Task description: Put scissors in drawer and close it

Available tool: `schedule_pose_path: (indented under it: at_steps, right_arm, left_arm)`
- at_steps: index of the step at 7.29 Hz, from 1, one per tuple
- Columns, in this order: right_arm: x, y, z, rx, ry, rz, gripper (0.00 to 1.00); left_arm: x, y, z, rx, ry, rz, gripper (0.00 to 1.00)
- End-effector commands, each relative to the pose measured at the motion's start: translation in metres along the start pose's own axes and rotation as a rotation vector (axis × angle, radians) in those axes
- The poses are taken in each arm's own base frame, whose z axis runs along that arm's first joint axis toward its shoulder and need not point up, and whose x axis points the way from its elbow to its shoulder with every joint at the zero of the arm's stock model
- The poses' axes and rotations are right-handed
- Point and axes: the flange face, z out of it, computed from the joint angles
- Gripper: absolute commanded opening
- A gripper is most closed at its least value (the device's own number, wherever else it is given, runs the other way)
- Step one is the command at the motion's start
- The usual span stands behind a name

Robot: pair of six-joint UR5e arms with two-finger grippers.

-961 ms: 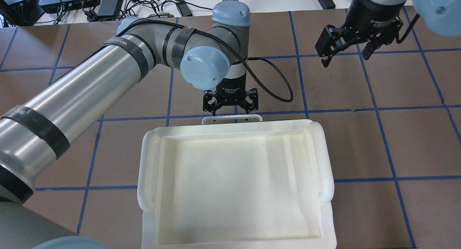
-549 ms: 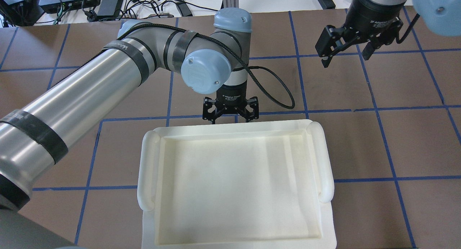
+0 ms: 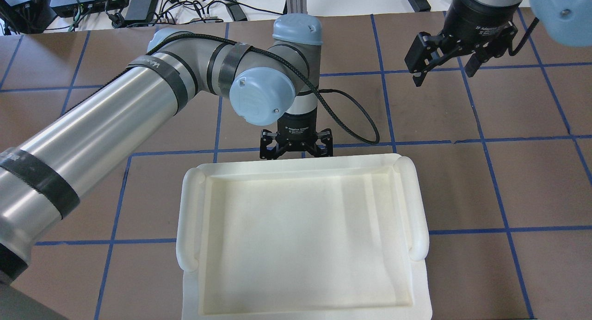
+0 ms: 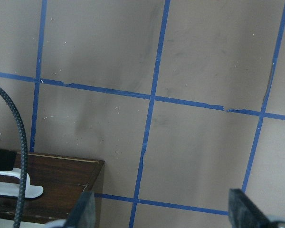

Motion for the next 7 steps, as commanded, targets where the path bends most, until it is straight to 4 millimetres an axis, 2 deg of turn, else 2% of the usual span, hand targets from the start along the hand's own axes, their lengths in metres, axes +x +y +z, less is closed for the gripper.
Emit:
schedule_pose_path:
  at_steps: [1,3,4,6,7]
  right_arm:
    - [0.000,0.000,0.001,-0.001,0.000,0.000,1.00]
    - [0.000,-0.001,0.000,0.001,0.000,0.000,1.00]
    - [0.000,-0.001,0.000,0.001,0.000,0.000,1.00]
    - [0.000,-0.001,0.000,0.001,0.000,0.000,1.00]
    - [0.004,-0.001,0.000,0.001,0.001,0.007,1.00]
  left_arm:
    - [-0.005,-0.009,-0.031,0.102,0.035,0.010,1.00]
    - [-0.028,-0.002,-0.105,0.240,0.085,0.055,1.00]
    - [-0.047,0.016,-0.141,0.304,0.106,0.067,1.00]
    - [-0.066,0.062,-0.174,0.380,0.094,0.064,1.00]
    - [-0.078,0.093,-0.181,0.382,0.083,0.056,1.00]
